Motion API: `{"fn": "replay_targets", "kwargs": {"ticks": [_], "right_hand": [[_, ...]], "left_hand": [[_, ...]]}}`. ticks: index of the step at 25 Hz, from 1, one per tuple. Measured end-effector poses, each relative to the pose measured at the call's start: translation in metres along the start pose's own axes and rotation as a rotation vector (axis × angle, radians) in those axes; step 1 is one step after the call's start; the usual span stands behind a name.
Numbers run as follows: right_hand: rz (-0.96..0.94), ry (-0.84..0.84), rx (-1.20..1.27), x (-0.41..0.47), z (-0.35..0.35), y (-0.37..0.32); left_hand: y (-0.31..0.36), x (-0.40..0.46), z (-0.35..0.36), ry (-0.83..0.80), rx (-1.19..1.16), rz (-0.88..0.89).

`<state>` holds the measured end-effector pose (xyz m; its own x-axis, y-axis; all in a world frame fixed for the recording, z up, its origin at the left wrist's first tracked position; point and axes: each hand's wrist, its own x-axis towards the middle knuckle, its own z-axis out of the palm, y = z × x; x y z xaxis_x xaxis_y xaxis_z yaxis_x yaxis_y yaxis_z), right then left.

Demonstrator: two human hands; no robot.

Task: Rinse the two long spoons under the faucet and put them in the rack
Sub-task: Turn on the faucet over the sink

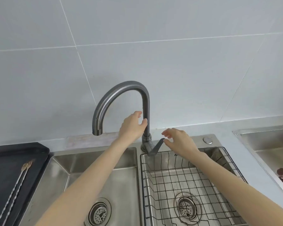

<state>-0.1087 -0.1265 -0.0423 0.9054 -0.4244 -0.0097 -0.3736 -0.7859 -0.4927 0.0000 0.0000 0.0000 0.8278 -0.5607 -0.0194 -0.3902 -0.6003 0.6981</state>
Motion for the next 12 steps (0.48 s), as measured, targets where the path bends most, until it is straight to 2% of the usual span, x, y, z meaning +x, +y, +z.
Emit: {"fn": "replay_targets", "kwargs": {"ticks": [4, 12], "right_hand": [[0.027, -0.016, 0.000, 0.013, 0.012, 0.002], [0.069, 0.007, 0.039, 0.022, 0.029, 0.008]], "left_hand": [[0.003, 0.012, 0.003, 0.085, -0.037, 0.017], [0.004, 0.027, 0.012, 0.136, -0.229, 0.058]]}}
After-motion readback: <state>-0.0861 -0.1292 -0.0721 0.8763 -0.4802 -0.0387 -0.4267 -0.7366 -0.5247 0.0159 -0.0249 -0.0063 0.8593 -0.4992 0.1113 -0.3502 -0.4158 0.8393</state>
